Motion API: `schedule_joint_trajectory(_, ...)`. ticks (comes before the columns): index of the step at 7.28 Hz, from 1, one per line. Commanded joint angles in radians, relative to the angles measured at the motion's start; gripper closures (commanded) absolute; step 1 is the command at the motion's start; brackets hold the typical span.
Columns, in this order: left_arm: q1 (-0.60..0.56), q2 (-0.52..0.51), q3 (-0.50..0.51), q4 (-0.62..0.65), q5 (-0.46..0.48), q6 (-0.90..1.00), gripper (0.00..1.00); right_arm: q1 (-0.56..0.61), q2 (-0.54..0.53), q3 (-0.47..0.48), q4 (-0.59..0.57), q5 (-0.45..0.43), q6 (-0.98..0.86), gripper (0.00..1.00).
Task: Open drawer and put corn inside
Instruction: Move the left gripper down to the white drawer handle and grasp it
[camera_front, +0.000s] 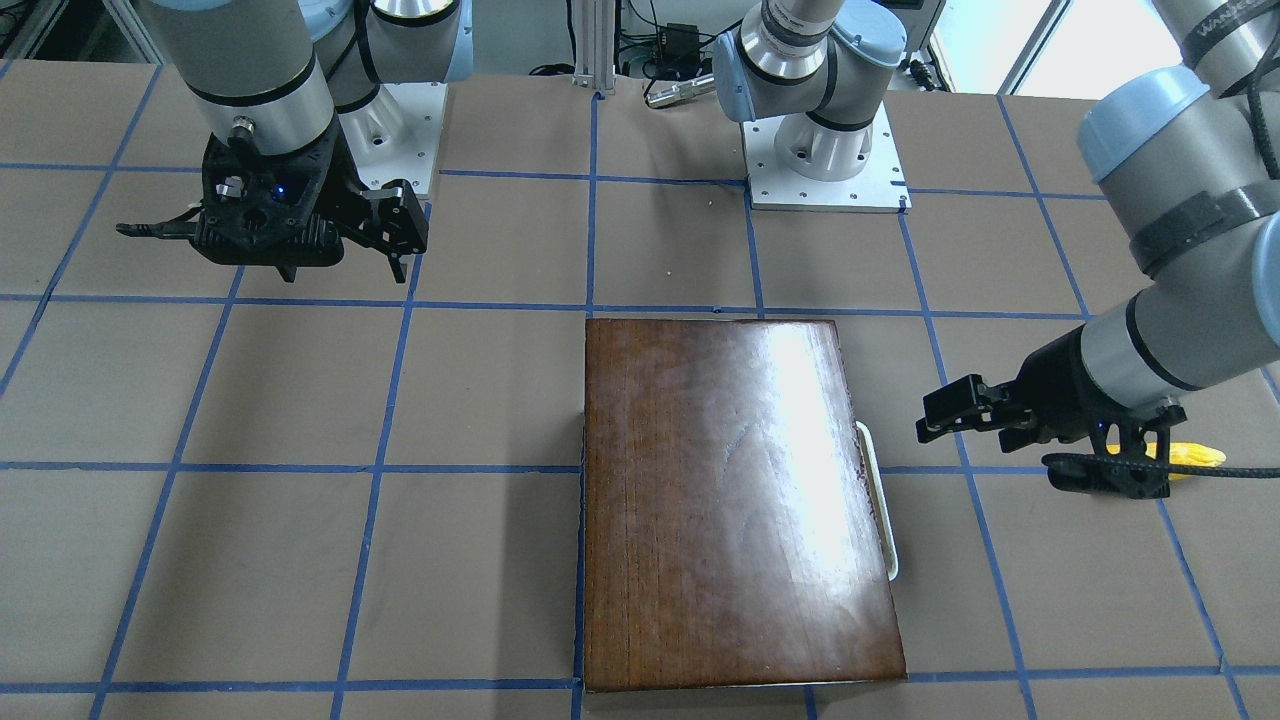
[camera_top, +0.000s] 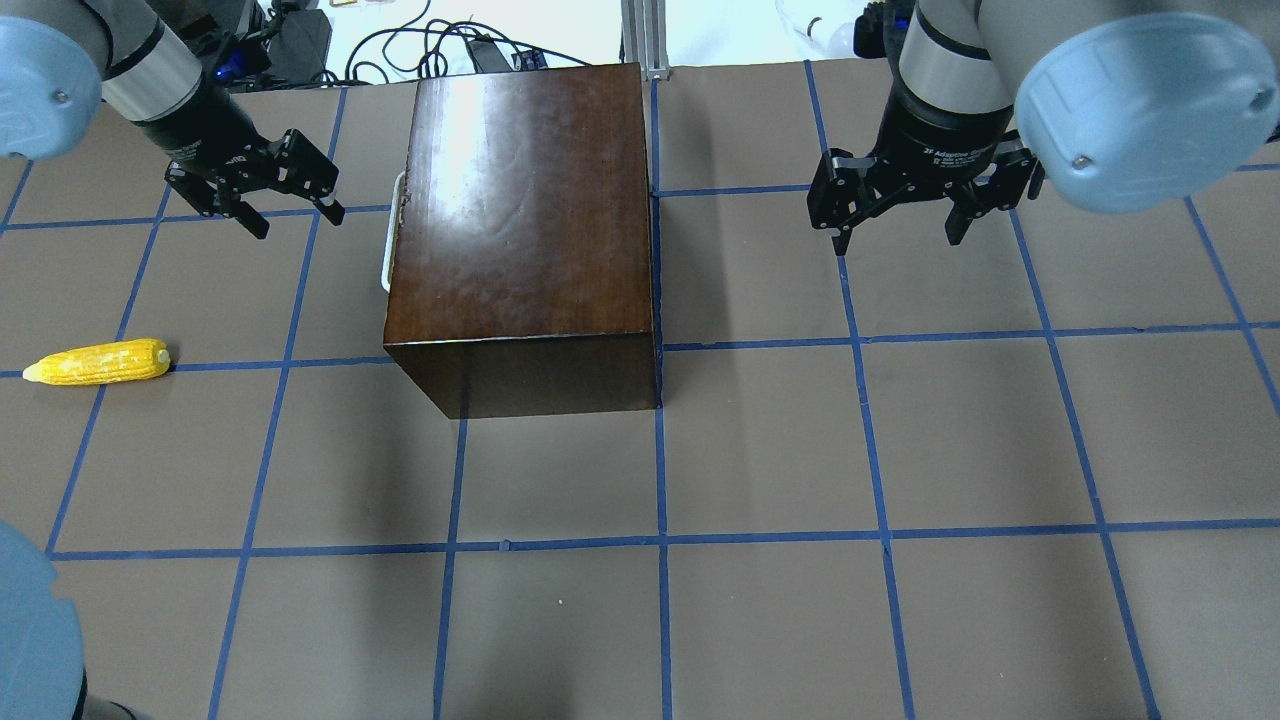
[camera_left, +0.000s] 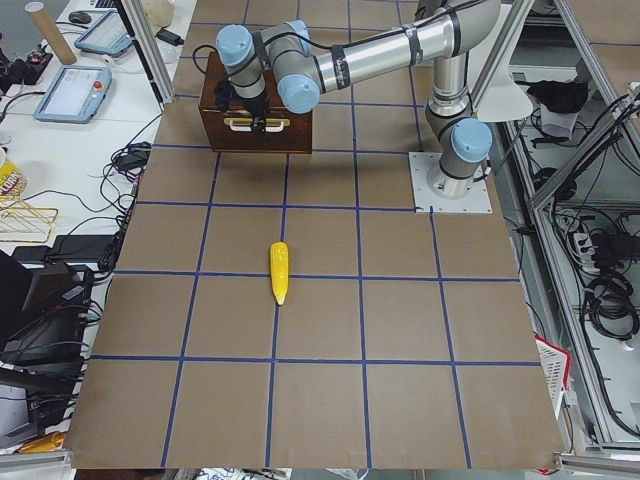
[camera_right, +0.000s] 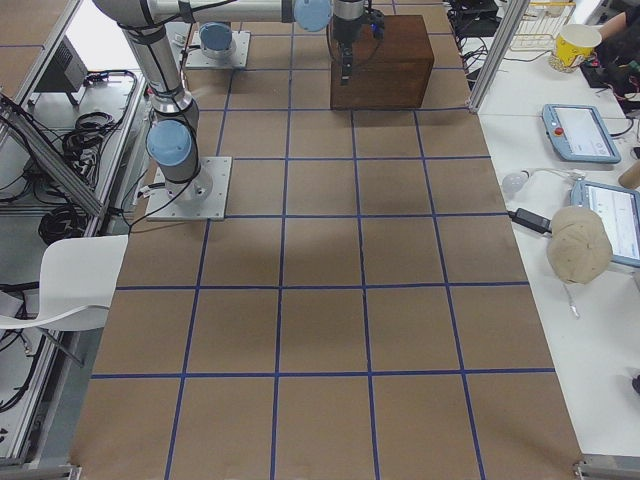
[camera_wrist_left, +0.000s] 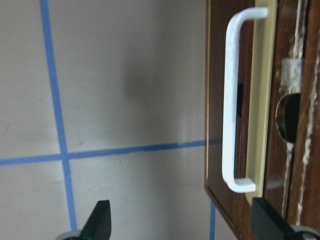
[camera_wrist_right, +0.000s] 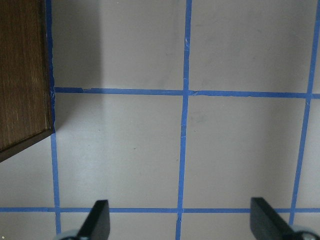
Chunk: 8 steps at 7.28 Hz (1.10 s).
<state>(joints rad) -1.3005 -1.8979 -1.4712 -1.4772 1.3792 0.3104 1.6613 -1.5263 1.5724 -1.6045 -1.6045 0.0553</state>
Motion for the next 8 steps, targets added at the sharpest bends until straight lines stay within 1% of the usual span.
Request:
schedule_joint_trajectory(1, 0.004, -0.047, -0.026, 0.072, -0.034, -0.007, 0.0, 0.0, 0.0, 0.0, 0.0, 0.0, 0.0, 0.0)
schedule_joint_trajectory(3, 0.004, -0.073, -0.028, 0.072, -0.038, -0.033, 0.0, 0.0, 0.0, 0.0, 0.0, 0.0, 0.0, 0.0)
schedule_joint_trajectory(4, 0.004, -0.073, -0.026, 0.074, -0.093, -0.072, 0.0, 0.0, 0.0, 0.0, 0.0, 0.0, 0.0, 0.0)
schedule_joint_trajectory(5, 0.004, -0.076, -0.027, 0.072, -0.107, -0.068, 0.0, 0.0, 0.0, 0.0, 0.0, 0.0, 0.0, 0.0)
schedule_joint_trajectory(8, 0.004, -0.098, -0.029, 0.074, -0.109, -0.056, 0.0, 0.0, 0.0, 0.0, 0.0, 0.0, 0.0, 0.0)
